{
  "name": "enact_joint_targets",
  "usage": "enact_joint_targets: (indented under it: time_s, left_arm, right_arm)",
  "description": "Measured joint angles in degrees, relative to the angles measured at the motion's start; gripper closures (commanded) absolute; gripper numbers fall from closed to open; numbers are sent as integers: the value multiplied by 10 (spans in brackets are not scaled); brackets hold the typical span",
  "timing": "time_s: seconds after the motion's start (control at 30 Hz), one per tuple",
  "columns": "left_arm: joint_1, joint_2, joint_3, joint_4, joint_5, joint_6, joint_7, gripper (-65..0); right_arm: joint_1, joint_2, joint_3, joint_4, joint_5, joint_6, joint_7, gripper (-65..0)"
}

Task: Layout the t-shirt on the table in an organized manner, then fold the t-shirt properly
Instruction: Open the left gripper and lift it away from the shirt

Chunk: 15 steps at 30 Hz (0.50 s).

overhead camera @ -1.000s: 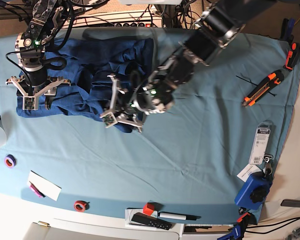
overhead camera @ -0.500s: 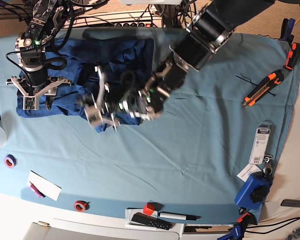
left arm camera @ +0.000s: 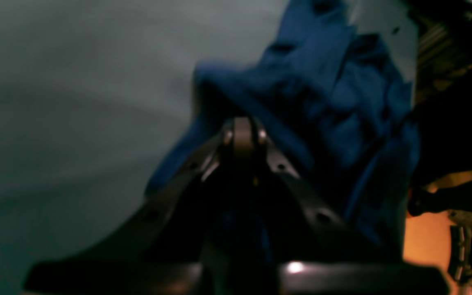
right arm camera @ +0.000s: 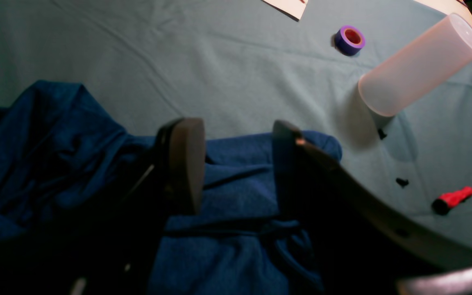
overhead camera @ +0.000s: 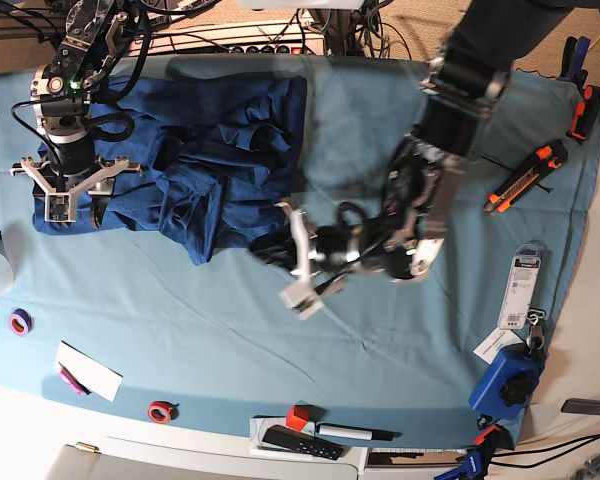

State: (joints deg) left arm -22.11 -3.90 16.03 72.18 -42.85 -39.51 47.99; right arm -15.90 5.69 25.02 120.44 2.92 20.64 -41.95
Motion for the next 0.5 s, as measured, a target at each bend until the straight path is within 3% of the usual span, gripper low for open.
enact_joint_targets:
  time_s: [0.13, 0.27, 0.5]
  left_arm:
    - [14, -33, 3, 2, -64, 0, 0, 0]
    - [33, -75, 0, 1, -89, 0, 20, 0]
    - [36, -95, 2, 10, -132, 0, 45, 0]
  right_arm:
    - [0, 0, 0, 0, 0, 0, 11, -269]
    - [0, 0, 0, 0, 0, 0, 13, -269]
    - [0, 0, 0, 0, 0, 0, 20, -269]
